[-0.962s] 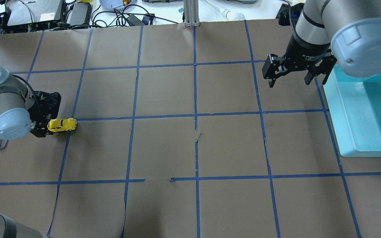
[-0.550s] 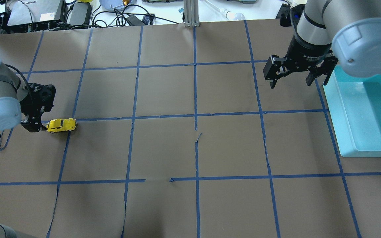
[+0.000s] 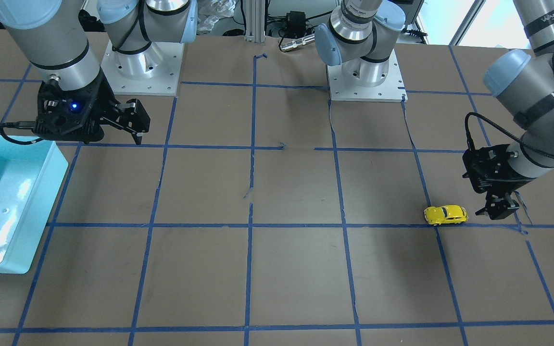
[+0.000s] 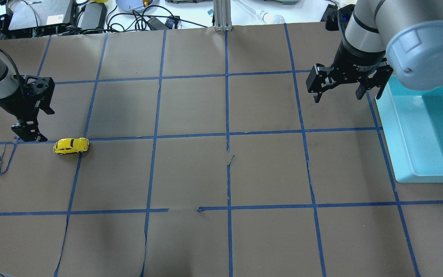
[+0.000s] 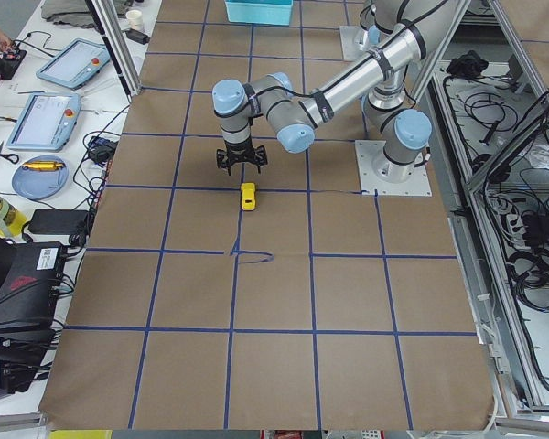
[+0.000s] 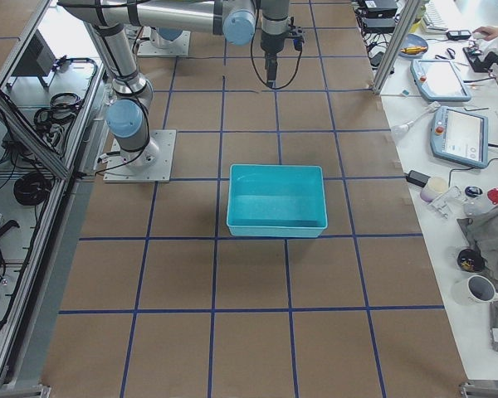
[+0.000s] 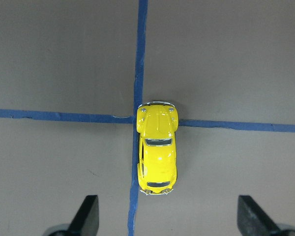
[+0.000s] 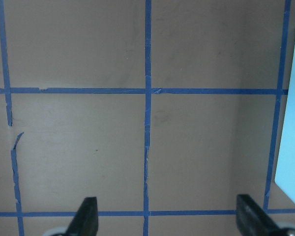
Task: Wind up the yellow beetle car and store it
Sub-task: 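Open the left gripper and lift it off the car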
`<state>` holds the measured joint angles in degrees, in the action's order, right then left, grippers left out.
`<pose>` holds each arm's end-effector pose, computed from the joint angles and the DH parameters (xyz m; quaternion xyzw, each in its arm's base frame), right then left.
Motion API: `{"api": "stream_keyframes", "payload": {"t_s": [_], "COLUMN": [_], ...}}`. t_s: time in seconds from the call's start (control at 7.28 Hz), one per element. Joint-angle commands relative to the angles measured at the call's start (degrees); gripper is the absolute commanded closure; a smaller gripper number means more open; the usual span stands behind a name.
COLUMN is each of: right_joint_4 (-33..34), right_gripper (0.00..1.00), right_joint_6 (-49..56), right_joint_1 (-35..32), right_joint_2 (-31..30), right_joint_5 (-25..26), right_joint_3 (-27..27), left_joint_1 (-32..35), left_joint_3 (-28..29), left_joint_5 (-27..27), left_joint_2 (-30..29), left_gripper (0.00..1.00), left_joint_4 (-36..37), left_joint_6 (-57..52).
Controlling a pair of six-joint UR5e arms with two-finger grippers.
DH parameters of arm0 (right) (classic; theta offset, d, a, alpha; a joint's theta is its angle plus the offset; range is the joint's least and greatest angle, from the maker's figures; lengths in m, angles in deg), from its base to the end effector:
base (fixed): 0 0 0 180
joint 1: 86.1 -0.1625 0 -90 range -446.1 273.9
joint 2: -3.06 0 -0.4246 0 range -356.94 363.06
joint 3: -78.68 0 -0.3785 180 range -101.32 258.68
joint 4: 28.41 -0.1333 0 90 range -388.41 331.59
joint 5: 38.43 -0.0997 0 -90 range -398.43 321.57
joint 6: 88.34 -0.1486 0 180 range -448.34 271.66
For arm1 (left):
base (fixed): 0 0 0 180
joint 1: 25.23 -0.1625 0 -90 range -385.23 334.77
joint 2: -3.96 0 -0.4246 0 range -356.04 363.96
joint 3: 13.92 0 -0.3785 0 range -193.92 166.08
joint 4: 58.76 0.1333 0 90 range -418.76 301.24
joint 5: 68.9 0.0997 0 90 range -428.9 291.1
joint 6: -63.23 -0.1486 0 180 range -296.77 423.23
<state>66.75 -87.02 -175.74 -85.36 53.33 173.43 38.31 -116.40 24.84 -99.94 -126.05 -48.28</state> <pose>0.1257 -0.4853 0.3947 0.0085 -0.9998 -0.0104 0.0152 0.1260 -0.5305 0.2521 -0.6760 -0.7355 -0.0419 0.0182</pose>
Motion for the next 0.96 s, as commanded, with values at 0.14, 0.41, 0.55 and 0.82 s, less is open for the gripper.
{"api": "stream_keyframes", "payload": {"t_s": [0.14,0.41,0.55,0.82], "right_joint_4": [-0.1,0.0,-0.1,-0.1], "right_gripper": [0.0,0.0,0.0,0.0], "right_joint_6": [0.0,0.1,0.1,0.1], "right_joint_1": [0.0,0.0,0.0,0.0], "right_joint_2": [0.0,0.0,0.0,0.0], "right_joint_5": [0.0,0.0,0.0,0.0], "right_joint_3": [0.0,0.0,0.0,0.0], "left_joint_1": [-0.3,-0.5,-0.7,-2.0], "left_joint_3": [-0.1,-0.2,-0.2,-1.0], "left_joint_5": [6.5,6.8,7.6,7.9], "left_joint_2": [-3.8,-6.0,-7.2,-8.9], "left_gripper": [0.0,0.0,0.0,0.0], "left_joint_4": [1.2,1.4,1.4,1.3], "left_joint_6": [0.2,0.5,0.4,0.6]}}
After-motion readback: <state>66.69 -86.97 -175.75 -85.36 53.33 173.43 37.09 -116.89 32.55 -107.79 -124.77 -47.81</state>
